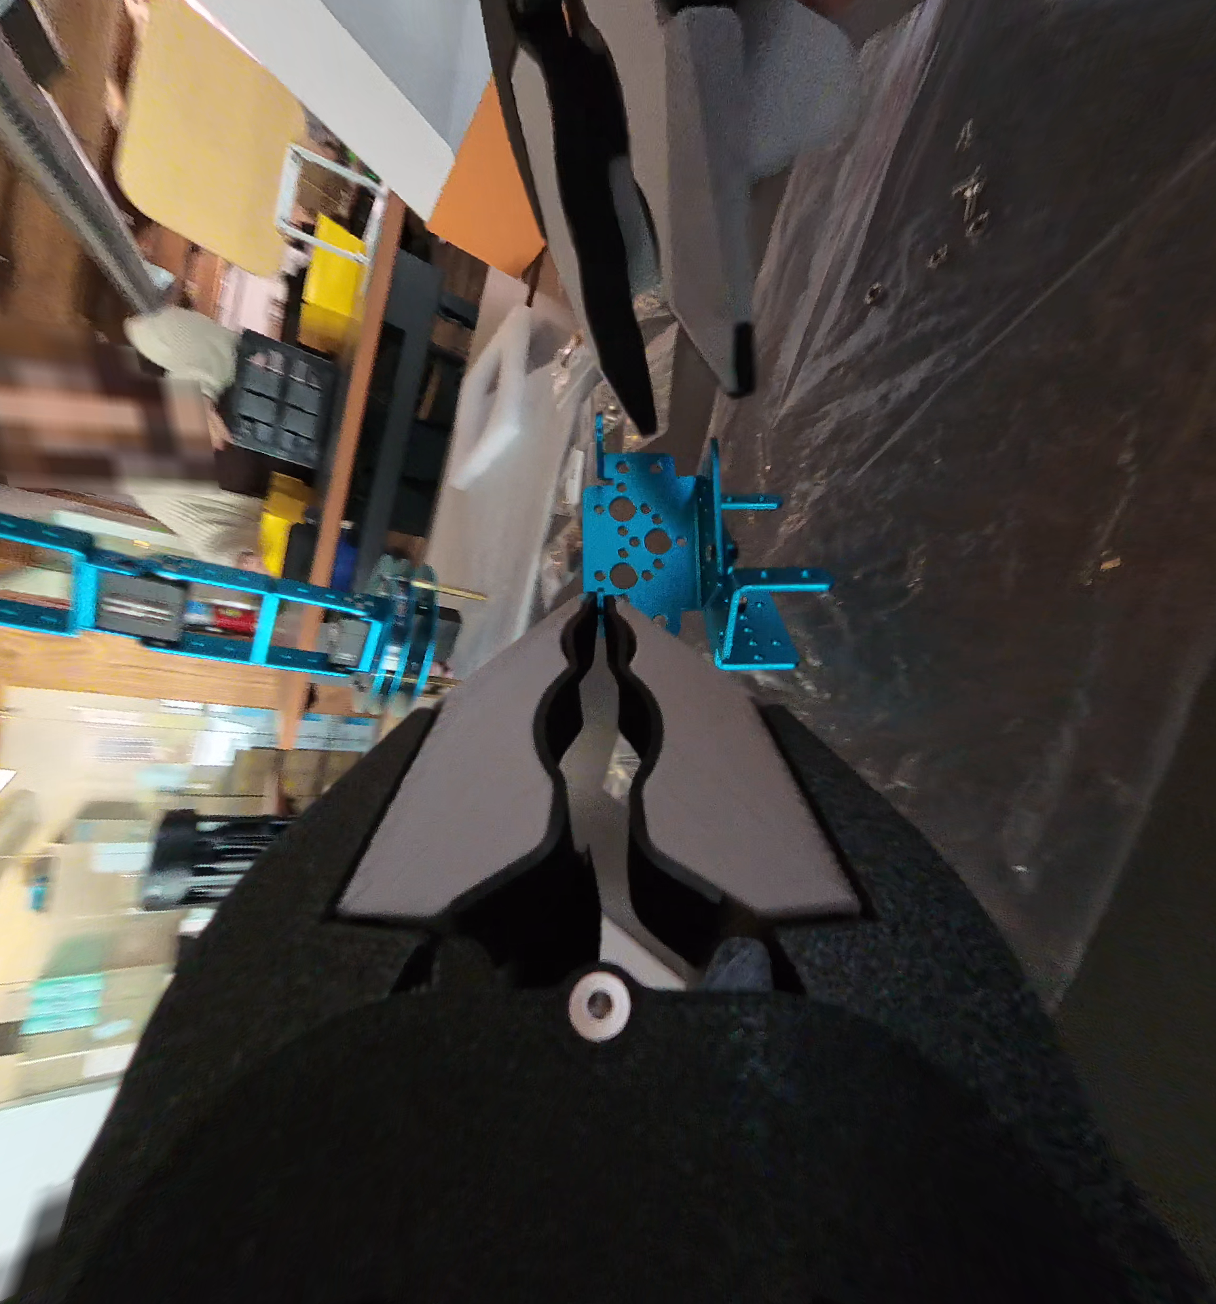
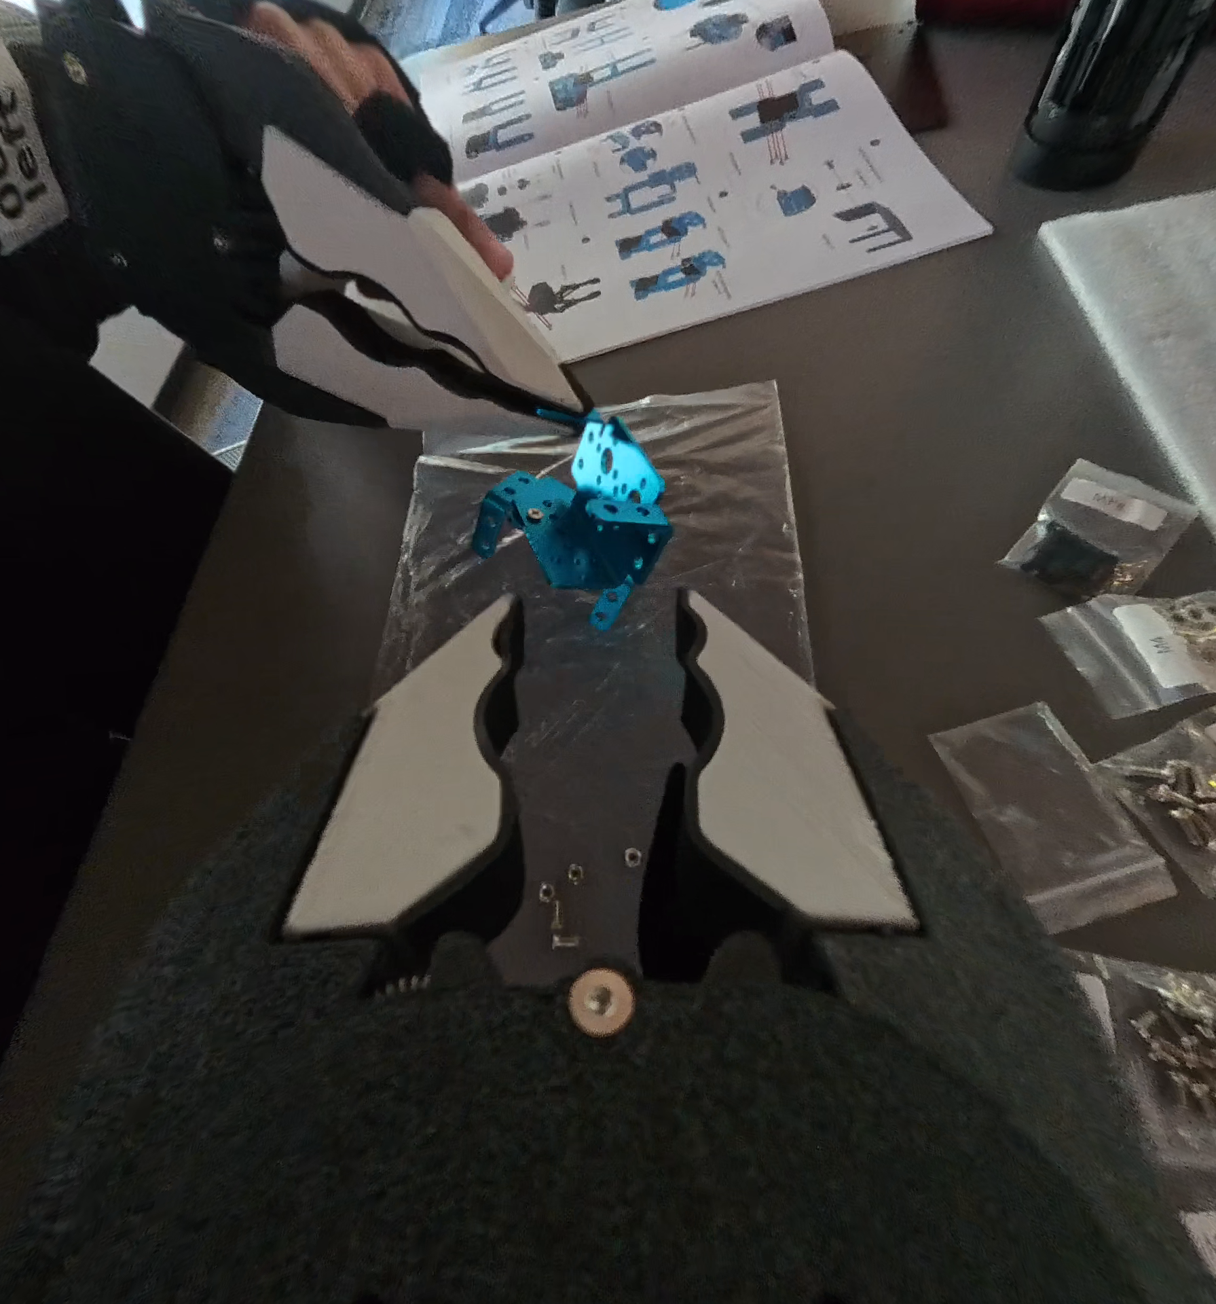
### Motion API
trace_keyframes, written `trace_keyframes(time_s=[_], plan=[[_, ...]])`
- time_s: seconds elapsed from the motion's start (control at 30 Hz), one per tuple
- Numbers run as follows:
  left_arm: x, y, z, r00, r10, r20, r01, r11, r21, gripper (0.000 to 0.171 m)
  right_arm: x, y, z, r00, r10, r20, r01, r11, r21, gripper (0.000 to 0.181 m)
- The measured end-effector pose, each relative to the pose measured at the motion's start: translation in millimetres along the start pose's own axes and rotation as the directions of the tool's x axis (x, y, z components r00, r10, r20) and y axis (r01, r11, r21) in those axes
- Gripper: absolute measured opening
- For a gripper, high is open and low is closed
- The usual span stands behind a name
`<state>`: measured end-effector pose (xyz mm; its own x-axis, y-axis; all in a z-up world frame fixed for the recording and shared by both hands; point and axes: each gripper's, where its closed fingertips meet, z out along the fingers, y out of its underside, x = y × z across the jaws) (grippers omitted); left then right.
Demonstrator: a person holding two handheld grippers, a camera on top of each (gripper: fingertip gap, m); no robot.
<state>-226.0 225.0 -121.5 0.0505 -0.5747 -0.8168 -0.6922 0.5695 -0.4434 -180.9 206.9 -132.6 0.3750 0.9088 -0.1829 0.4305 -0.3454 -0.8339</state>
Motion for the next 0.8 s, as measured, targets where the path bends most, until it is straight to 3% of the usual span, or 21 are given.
trace_keyframes(time_s=[0.07,0.27,0.47,0.53,0.6,0.67,0.73,0.8], plan=[[-4,0,0,0.993,0.094,0.064,-0.094,0.996,-0.002,0.001,-3,1,7,1.0,-0.026,0.017,0.026,1.0,0.008,0.056],[0,2,-5,0.931,0.305,0.202,-0.306,0.952,-0.027,0.001,-3,-12,20,0.995,-0.094,0.036,0.093,0.994,0.052,0.058],[14,9,-9,0.917,0.335,0.216,-0.334,0.942,-0.043,0.001,-5,-11,33,0.991,-0.126,0.038,0.126,0.992,-0.012,0.026],[16,9,-11,0.923,0.315,0.221,-0.316,0.948,-0.035,0.002,-7,-10,35,0.989,-0.139,0.044,0.14,0.99,-0.025,0.026],[19,9,-14,0.942,0.268,0.203,-0.27,0.963,-0.016,0.003,-9,-10,36,0.986,-0.162,0.043,0.164,0.986,-0.036,0.026],[23,12,-20,0.976,0.16,0.147,-0.163,0.987,0.003,0.024,-9,-9,36,0.982,-0.184,0.029,0.186,0.981,-0.054,0.025],[31,20,-28,0.999,-0.022,0.029,0.022,1.0,-0.008,0.029,-10,-8,37,0.981,-0.194,0.024,0.195,0.979,-0.064,0.026],[48,30,-33,0.946,-0.287,-0.15,0.278,0.957,-0.079,0.047,-11,-8,37,0.978,-0.205,0.022,0.206,0.976,-0.067,0.025]])
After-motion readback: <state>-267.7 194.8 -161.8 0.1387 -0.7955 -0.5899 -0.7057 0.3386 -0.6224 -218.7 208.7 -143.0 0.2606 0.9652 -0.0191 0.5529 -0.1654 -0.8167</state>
